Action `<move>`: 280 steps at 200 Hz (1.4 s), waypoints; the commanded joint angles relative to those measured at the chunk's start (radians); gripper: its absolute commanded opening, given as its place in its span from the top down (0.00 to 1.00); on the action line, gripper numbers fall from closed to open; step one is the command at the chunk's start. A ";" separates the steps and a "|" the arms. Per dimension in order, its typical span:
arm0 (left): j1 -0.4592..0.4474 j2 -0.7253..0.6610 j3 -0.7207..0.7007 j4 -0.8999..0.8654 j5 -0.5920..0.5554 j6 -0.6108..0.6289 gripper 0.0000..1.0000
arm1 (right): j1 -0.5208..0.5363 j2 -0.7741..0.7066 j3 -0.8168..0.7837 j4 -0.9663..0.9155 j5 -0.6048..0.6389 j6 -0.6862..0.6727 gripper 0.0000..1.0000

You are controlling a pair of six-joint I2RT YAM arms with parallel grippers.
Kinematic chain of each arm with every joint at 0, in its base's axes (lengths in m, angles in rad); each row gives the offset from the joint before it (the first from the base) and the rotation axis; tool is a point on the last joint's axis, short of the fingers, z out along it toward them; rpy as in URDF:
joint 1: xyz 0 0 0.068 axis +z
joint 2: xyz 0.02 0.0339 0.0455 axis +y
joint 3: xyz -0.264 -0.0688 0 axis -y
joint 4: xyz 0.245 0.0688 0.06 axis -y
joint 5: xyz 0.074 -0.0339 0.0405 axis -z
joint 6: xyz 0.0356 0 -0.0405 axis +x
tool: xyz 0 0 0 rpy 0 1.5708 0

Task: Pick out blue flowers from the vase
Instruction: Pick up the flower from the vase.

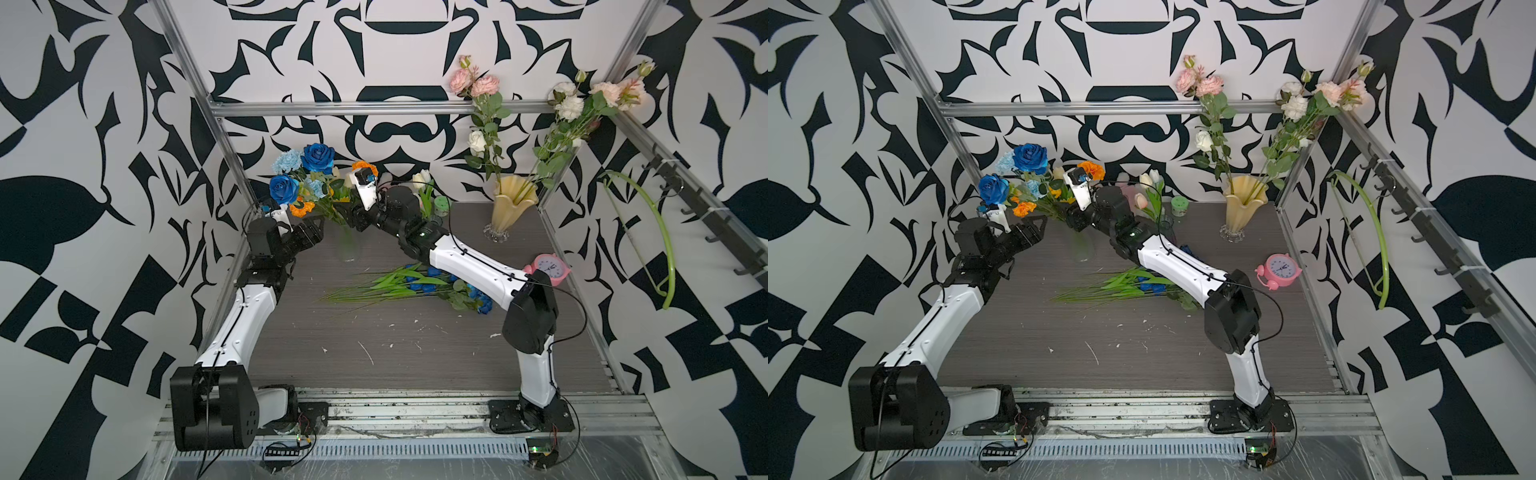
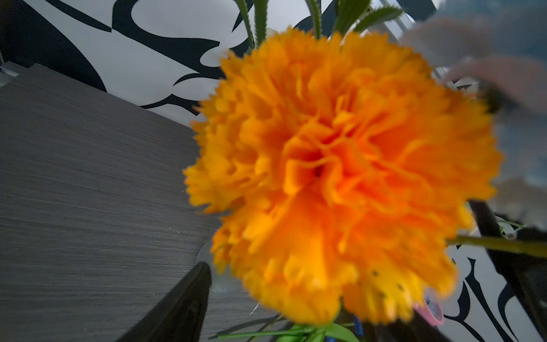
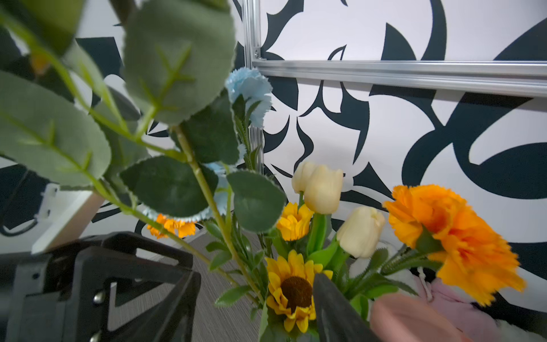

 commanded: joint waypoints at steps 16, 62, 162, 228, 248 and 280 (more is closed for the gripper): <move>0.004 0.050 0.015 0.047 0.009 -0.003 0.21 | -0.002 0.036 0.132 0.034 -0.059 0.048 0.44; 0.004 0.073 0.048 0.039 0.015 0.016 0.21 | -0.002 0.130 0.286 -0.008 -0.061 0.055 0.47; 0.007 0.184 0.058 0.165 0.005 -0.017 0.21 | -0.002 0.198 0.486 -0.107 -0.047 0.048 1.00; 0.009 0.273 0.075 0.255 0.025 -0.061 0.21 | -0.002 0.107 0.450 -0.124 -0.015 -0.002 1.00; 0.007 0.292 0.085 0.275 0.031 -0.069 0.21 | -0.002 0.094 0.464 -0.116 -0.004 -0.006 1.00; 0.008 0.321 0.097 0.289 0.036 -0.082 0.22 | -0.002 0.053 0.460 -0.056 0.030 0.018 1.00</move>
